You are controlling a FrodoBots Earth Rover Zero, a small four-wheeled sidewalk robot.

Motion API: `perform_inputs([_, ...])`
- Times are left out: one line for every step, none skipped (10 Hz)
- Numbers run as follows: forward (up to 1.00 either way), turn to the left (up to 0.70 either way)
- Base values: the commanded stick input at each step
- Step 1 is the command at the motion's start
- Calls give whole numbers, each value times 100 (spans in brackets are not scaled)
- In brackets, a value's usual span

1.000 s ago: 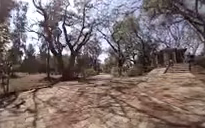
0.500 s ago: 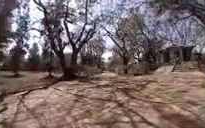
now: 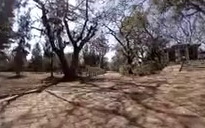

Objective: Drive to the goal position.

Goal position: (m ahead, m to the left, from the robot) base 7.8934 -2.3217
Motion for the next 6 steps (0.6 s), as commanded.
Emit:
perform_inputs([100,0])
perform_inputs([100,0])
perform_inputs([100,0])
perform_inputs([100,0])
perform_inputs([100,0])
perform_inputs([100,0])
